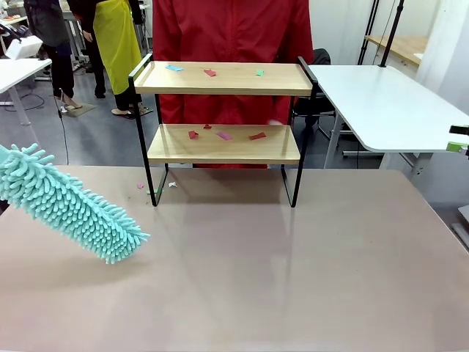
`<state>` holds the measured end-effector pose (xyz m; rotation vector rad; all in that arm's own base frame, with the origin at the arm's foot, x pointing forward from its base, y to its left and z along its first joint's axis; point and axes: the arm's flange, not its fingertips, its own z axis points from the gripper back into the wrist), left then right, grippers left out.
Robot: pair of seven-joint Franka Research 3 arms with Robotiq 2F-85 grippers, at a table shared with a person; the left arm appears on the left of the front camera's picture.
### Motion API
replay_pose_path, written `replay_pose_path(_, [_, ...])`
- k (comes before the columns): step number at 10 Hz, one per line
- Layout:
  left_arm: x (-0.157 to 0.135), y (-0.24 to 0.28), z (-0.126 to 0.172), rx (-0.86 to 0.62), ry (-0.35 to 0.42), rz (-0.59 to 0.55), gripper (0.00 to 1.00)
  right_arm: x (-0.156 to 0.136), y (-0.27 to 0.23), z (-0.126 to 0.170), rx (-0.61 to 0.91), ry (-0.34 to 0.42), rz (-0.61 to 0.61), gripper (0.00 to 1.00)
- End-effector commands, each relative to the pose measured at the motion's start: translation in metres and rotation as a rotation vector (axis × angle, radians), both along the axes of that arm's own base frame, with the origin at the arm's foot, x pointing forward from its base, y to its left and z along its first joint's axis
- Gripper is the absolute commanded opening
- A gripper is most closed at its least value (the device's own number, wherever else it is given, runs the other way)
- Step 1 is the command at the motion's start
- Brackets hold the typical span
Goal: Clean the shelf.
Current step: Clean the specific section of the Shelf indicated by the human with the Duster.
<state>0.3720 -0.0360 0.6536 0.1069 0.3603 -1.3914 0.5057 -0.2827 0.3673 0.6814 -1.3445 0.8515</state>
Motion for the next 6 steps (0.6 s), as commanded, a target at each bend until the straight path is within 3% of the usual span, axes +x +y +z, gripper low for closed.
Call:
replay_pose_path(1, [-0.0016,0.0004,0.0010,0.005,-0.006,0.010,0.14,-0.0002,0.0035,0.0067,-0.017,0.022,-0.013,1.00])
replay_pose_path(6, [-0.0016,0.0004,0.0010,0.005,-0.006,0.010,0.14,-0.0002,0.0035,0.0067,-0.017,0.022,-0.013,1.00])
